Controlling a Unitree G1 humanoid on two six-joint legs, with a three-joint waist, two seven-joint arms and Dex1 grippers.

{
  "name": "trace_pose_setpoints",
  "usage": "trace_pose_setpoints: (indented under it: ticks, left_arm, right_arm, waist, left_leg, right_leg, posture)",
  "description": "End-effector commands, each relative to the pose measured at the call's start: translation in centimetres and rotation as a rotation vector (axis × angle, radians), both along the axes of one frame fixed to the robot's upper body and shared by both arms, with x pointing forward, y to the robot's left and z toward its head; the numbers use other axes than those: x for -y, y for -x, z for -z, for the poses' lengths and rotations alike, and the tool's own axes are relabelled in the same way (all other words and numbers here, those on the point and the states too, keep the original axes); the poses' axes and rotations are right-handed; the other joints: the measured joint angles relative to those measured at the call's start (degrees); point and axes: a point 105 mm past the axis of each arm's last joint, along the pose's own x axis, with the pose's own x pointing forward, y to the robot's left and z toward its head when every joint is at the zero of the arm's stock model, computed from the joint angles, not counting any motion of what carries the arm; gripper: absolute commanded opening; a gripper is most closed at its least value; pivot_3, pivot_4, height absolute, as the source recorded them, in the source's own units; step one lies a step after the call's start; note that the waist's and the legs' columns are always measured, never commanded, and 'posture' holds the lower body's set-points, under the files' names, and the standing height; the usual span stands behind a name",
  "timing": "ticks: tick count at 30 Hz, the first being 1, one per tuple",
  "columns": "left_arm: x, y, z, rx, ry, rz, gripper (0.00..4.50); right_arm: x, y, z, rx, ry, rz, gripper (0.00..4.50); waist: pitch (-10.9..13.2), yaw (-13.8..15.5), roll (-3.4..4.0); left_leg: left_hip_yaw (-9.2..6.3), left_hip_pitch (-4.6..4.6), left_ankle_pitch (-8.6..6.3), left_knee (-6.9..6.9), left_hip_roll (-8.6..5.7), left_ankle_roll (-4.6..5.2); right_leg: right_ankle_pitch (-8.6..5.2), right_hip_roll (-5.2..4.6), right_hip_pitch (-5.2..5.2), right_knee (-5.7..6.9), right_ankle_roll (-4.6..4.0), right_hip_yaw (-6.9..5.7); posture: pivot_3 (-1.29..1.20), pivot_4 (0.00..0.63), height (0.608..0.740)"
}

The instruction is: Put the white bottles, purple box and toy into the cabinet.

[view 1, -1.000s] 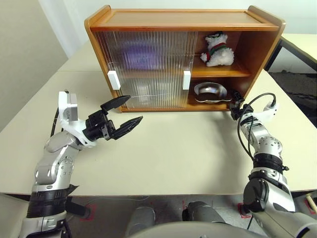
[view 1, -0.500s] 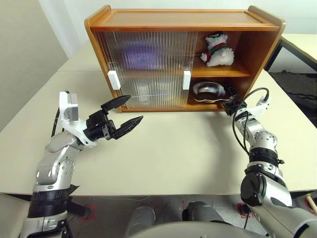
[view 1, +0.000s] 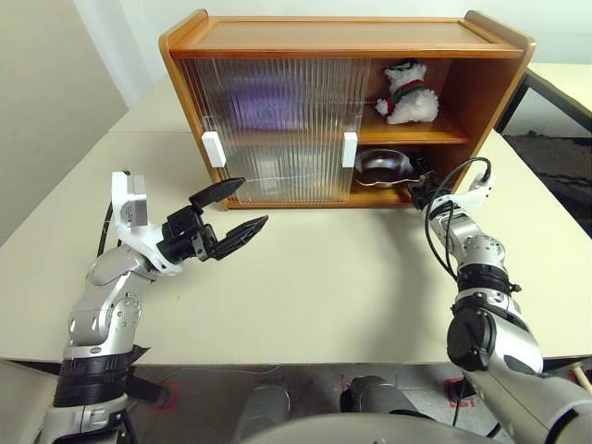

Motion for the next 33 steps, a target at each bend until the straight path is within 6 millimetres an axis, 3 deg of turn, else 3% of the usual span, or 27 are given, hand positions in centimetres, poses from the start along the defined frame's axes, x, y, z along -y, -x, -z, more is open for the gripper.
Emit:
trace_pose_setpoints:
  ticks: [1, 5, 9, 11, 14, 16, 19, 21, 29, 33]
  left_arm:
    - [0.2, 0.2, 0.2, 0.000, -0.014, 0.005, 4.50]
    - [0.1, 0.3, 0.2, 0.000, -0.013, 0.002, 4.50]
    - [0.0, 0.4, 0.3, -0.002, -0.012, 0.002, 4.50]
    - [0.0, 0.5, 0.3, -0.004, -0.012, 0.003, 4.50]
    - [-0.1, 0.5, 0.4, -0.006, -0.013, 0.003, 4.50]
    - [-0.1, 0.6, 0.4, -0.008, -0.015, 0.005, 4.50]
    - [-0.4, 0.6, 0.4, -0.014, -0.019, 0.004, 4.50]
    - [-0.6, 0.6, 0.5, -0.017, -0.021, 0.001, 4.50]
    - [-1.1, 0.9, 0.5, -0.022, -0.033, -0.008, 4.50]
    - [-0.9, 0.9, 0.6, -0.023, -0.030, -0.009, 4.50]
  right_arm:
    - [1.2, 0.7, 0.1, -0.005, 0.036, 0.002, 4.47]
    - [2.8, 2.3, 0.2, -0.015, 0.068, 0.010, 4.47]
    - [3.2, 4.8, 0.6, -0.023, 0.121, -0.029, 4.47]
    - [2.7, 6.4, 0.8, -0.010, 0.166, -0.079, 4.47]
    - [1.6, 8.1, 0.2, 0.072, 0.238, -0.150, 4.47]
    - [-0.2, 9.4, -0.4, 0.173, 0.340, -0.256, 4.47]
    - [-4.7, 12.5, -0.8, 0.368, 0.510, -0.537, 3.84]
    - [-6.4, 13.7, -1.1, 0.461, 0.570, -0.642, 3.14]
    - [-11.2, 12.4, -4.6, 0.685, 0.638, -0.658, 0.13]
    - [-12.7, 10.9, -5.9, 0.715, 0.685, -0.628, 0.06]
  waist:
    - [0.00, 0.15, 0.00]
    - [0.00, 0.46, 0.00]
    - [0.00, 0.47, -0.01]
    - [0.00, 0.47, -0.01]
    - [-0.01, 0.38, -0.01]
    - [-0.01, 0.10, -0.01]
    - [-0.03, -0.31, -0.06]
    - [-0.05, -0.60, -0.08]
    - [-0.05, -0.83, -0.07]
    - [-0.09, -0.37, -0.13]
  left_leg:
    - [0.00, 0.00, 0.00, 0.00, 0.00, 0.00]
    - [0.00, 0.00, 0.00, 0.00, -0.03, 0.00]
    - [0.02, 0.06, 0.00, 0.00, -0.04, 0.00]
    - [0.04, 0.08, 0.00, 0.02, -0.05, 0.00]
    - [0.05, 0.13, 0.00, 0.04, -0.06, 0.00]
    - [0.09, 0.14, 0.00, 0.08, -0.07, 0.00]
    - [0.13, 0.13, 0.00, 0.12, -0.09, -0.01]
    - [0.14, 0.12, 0.00, 0.13, -0.10, -0.01]
    - [0.13, 0.18, 0.03, 0.14, -0.06, -0.02]
    - [0.08, 0.14, 0.03, 0.10, -0.02, -0.02]
  right_leg:
    - [0.00, 0.00, 0.01, 0.00, 0.00, 0.00]
    - [-0.01, 0.00, 0.03, 0.00, 0.01, -0.01]
    - [-0.03, 0.03, 0.09, 0.00, 0.05, -0.02]
    - [-0.32, 0.06, 0.11, 0.00, 0.54, -0.02]
    - [-0.34, 0.07, 0.19, 0.01, 0.61, -0.01]
    - [-0.31, 0.07, 0.19, 0.01, 0.65, 0.00]
    - [-0.31, 0.08, 0.19, 0.00, 0.64, -0.01]
    - [-0.33, 0.08, 0.20, 0.00, 0.61, -0.03]
    - [-0.29, 0.08, 0.17, 0.02, 0.50, -0.02]
    - [-0.30, 0.06, 0.11, 0.02, 0.39, -0.06]
  posture:
    - [0.02, 0.000, 0.740]
    - [0.02, 0.000, 0.740]
    - [0.01, 0.000, 0.740]
    - [0.01, 0.000, 0.740]
    - [0.01, 0.000, 0.740]
    - [0.00, 0.000, 0.740]
    - [0.00, 0.000, 0.740]
    - [0.00, 0.000, 0.740]
    - [0.01, 0.000, 0.740]
    - [0.01, 0.000, 0.740]
